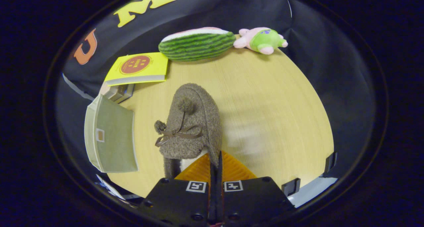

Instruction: Open the storage box then place both shoes into the box .Put the left shoe in first, then the right shoe, with the right side of both shoes facing outward in a uniform manner.

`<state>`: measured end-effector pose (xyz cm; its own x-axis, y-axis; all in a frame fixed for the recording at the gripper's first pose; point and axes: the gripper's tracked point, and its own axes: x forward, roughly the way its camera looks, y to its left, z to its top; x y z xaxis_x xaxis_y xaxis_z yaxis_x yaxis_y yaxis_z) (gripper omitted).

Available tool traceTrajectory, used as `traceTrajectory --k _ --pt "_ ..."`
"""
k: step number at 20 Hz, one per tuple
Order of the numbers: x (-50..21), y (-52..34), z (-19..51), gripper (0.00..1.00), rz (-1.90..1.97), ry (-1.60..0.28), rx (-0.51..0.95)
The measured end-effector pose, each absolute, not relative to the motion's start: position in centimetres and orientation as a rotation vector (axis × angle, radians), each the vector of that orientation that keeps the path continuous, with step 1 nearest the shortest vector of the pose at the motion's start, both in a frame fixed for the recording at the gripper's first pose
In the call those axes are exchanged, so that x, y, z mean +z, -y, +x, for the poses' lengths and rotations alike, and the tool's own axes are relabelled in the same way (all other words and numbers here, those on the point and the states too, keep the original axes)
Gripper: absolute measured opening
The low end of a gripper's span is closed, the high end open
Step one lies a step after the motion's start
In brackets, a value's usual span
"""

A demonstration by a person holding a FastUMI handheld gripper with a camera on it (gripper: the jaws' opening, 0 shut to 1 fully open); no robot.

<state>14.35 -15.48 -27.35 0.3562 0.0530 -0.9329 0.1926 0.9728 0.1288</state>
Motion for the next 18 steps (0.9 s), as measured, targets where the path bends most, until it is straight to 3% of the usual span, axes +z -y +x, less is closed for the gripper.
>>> traceTrajectory --k 12,18 --pt "-17.1 3.9 14.7 0.06 0.220 -1.110 -0.017" --pt "-15.3 -5.8 15.0 0.06 0.278 -1.111 0.118"
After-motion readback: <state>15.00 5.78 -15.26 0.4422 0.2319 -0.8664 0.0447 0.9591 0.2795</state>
